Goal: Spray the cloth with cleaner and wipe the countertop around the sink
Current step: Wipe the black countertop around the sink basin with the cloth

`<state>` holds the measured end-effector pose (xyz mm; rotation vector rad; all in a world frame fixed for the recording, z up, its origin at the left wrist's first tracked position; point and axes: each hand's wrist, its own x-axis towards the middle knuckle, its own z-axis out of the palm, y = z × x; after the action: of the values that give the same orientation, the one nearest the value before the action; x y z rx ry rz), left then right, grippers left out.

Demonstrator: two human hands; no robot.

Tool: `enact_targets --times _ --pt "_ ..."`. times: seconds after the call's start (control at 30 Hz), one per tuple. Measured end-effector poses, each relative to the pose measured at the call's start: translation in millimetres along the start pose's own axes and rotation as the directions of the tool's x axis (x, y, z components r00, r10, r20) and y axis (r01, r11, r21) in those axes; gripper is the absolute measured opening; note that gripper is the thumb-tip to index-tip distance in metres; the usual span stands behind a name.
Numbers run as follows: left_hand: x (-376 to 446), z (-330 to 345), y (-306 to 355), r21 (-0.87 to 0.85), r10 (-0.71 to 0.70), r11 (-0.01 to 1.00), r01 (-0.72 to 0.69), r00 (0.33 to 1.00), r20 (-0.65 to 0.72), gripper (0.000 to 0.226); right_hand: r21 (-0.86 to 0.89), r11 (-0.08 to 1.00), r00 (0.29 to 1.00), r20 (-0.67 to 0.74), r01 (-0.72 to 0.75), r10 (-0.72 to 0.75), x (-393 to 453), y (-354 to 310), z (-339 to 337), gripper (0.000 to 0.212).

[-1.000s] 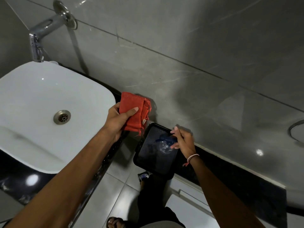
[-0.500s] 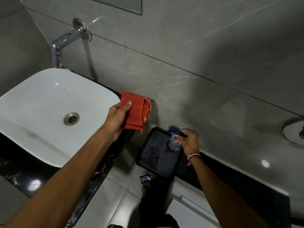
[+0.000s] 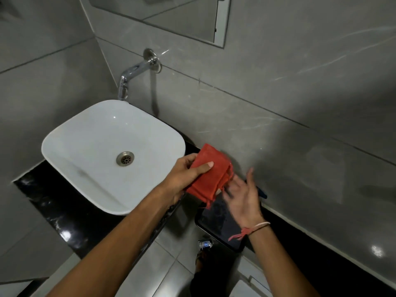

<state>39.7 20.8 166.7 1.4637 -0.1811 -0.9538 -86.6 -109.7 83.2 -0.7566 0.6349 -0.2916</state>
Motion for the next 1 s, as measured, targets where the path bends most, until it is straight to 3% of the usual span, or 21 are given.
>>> enact_targets --times 0.03,0.1,0.23,0.33,0.4,0.47,0.5,0.57,0.6,0.67,0.7,0.73,0.83,1.0 --pt "-2 2 1 0.092 0.015 0.996 -0.015 1.0 0.002 0.031 0.174 0.974 0.985 0.12 -0.146 0.126 -2 5 16 0.103" --pt "-8 5 3 0.312 0.091 0.947 -0.078 0.995 -0.028 0.03 0.323 0.91 0.959 0.199 -0.258 0.201 -8 14 38 0.094" --pt "-23 -19 5 0.594 0.276 0.789 -0.156 0.954 -0.115 0.037 0.352 0.9 0.966 0.118 -0.256 0.229 -11 36 50 0.048" --pt "-40 -63 2 0.737 0.501 0.642 -0.213 0.843 -0.193 0.042 0.369 0.897 0.968 0.028 -0.243 0.251 -2 45 40 0.029" --pt "-51 -103 -1 0.875 0.62 0.463 -0.143 0.757 -0.205 0.046 0.232 0.966 0.973 -0.168 -0.117 0.158 12 45 30 0.032" --pt "-59 -147 -6 0.944 0.641 0.33 0.021 0.729 -0.24 0.052 -0.093 0.995 0.921 -0.384 0.028 -0.062 32 39 27 0.029" --pt "-61 -168 -11 0.951 0.63 0.296 0.091 0.73 -0.266 0.056 -0.263 0.959 0.889 -0.407 0.106 -0.21 44 35 29 0.021" --pt "-62 -199 -25 0.957 0.593 0.242 0.163 0.756 -0.278 0.064 -0.57 0.764 0.837 -0.226 0.3 -0.498 68 30 29 0.025" --pt "-61 -209 -34 0.961 0.567 0.213 0.174 0.779 -0.267 0.067 -0.736 0.578 0.812 -0.066 0.354 -0.58 85 31 28 0.034" --pt "-59 -224 -53 0.975 0.5 0.153 0.162 0.838 -0.217 0.072 -0.933 0.058 0.814 0.277 0.354 -0.511 120 39 23 0.065" --pt "-58 -229 -61 0.981 0.476 0.13 0.143 0.859 -0.188 0.075 -0.923 -0.15 0.829 0.383 0.353 -0.407 133 44 21 0.076" --pt "-58 -233 -69 0.986 0.46 0.107 0.127 0.873 -0.162 0.076 -0.89 -0.267 0.842 0.443 0.37 -0.307 141 50 20 0.08" --pt "-52 -242 -84 0.988 0.476 0.099 0.116 0.867 -0.149 0.071 -0.817 -0.405 0.836 0.514 0.41 -0.191 156 65 14 0.075" --pt "-46 -248 -97 0.988 0.55 0.129 0.081 0.823 -0.14 0.062 -0.784 -0.477 0.802 0.549 0.398 -0.234 164 84 5 0.073"
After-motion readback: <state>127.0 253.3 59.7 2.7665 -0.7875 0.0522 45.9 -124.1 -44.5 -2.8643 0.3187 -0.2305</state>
